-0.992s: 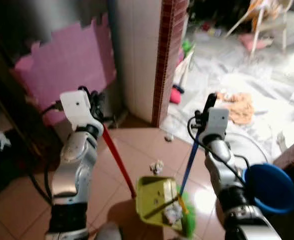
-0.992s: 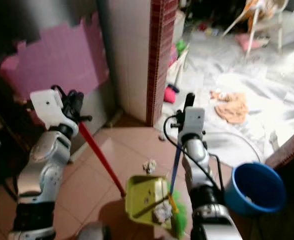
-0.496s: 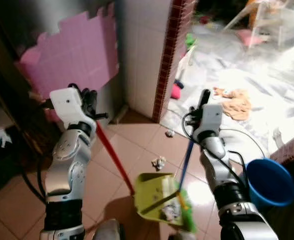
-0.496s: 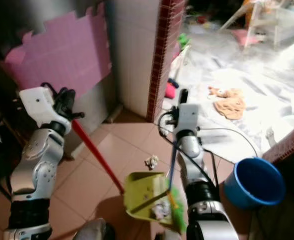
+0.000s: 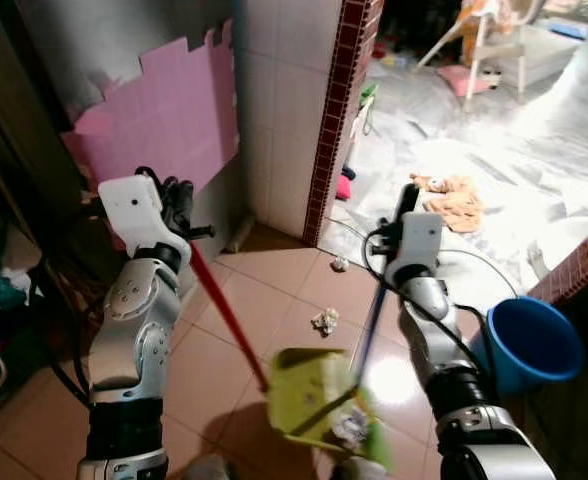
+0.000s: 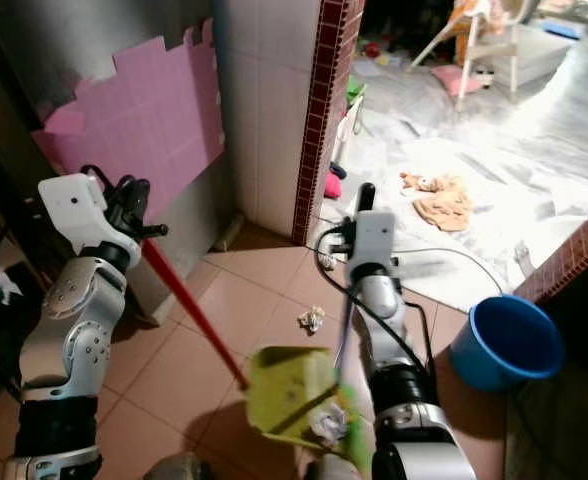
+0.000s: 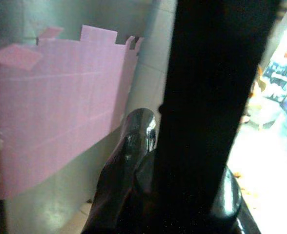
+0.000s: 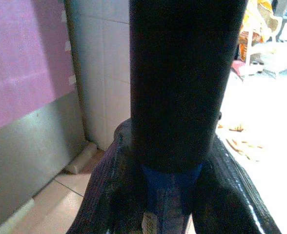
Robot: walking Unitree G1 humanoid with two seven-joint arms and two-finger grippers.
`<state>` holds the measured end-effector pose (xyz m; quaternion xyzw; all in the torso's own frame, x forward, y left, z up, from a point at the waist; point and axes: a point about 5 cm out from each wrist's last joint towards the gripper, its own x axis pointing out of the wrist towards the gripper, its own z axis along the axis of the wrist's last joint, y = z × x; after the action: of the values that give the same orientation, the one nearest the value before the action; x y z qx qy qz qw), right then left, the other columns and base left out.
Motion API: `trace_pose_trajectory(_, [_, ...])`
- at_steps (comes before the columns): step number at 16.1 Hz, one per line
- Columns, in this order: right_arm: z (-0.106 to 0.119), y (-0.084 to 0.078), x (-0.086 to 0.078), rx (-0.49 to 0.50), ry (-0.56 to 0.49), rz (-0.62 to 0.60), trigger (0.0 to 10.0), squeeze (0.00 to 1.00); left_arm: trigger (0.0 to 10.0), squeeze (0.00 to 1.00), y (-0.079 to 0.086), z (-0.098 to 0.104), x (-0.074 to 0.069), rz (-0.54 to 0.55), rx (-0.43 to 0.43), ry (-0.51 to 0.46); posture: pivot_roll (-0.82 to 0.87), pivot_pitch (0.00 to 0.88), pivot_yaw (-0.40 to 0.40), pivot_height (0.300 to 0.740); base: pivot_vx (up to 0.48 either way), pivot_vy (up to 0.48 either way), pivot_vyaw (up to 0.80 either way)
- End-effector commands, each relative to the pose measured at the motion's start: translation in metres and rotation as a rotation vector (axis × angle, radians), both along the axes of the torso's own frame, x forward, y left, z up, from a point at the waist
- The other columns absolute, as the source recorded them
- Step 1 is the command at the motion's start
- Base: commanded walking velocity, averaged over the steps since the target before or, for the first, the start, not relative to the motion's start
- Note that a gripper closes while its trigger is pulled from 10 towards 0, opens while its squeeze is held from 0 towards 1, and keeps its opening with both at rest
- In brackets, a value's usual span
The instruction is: Sweep floor
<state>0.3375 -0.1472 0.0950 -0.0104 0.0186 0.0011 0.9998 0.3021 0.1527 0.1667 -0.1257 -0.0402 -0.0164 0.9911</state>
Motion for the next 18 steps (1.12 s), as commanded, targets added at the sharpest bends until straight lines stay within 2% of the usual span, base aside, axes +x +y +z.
trace_pose_trajectory(1, [0.002, -0.009, 0.002, 0.011, -0.002, -0.027, 10.0, 0.0, 10.0, 0.0, -0.014, 0.011, 0.002, -0.059, -0.049, -0.048, 0.02, 0.0, -0.033, 0.74, 0.0, 0.48, 0.0])
trace_pose_trajectory(6, [0.002, -0.01, 0.002, 0.002, -0.004, -0.039, 10.0, 0.0, 10.0, 0.0, -0.006, 0.006, 0.004, -0.02, -0.029, -0.034, 0.02, 0.0, -0.032, 0.74, 0.0, 0.48, 0.0])
trace_pose_trajectory(10, [0.002, -0.012, 0.002, -0.004, -0.001, -0.044, 10.0, 0.0, 10.0, 0.0, -0.001, -0.002, 0.007, 0.011, 0.078, -0.022, 0.0, 0.003, -0.032, 0.74, 0.0, 0.0, 0.0])
trace_pose_trajectory(15, [0.005, -0.014, 0.005, -0.028, -0.01, -0.051, 10.0, 0.0, 10.0, 0.0, 0.004, -0.023, 0.015, 0.037, 0.126, 0.03, -0.01, 0.025, -0.03, 0.74, 0.0, 0.0, 0.0])
trace_pose_trajectory(18, [0.019, -0.016, 0.007, -0.078, -0.094, -0.045, 10.0, 0.0, 10.0, 0.0, -0.002, -0.03, 0.022, 0.026, 0.26, 0.045, -0.02, 0.038, -0.025, 0.74, 0.0, 0.0, 0.0])
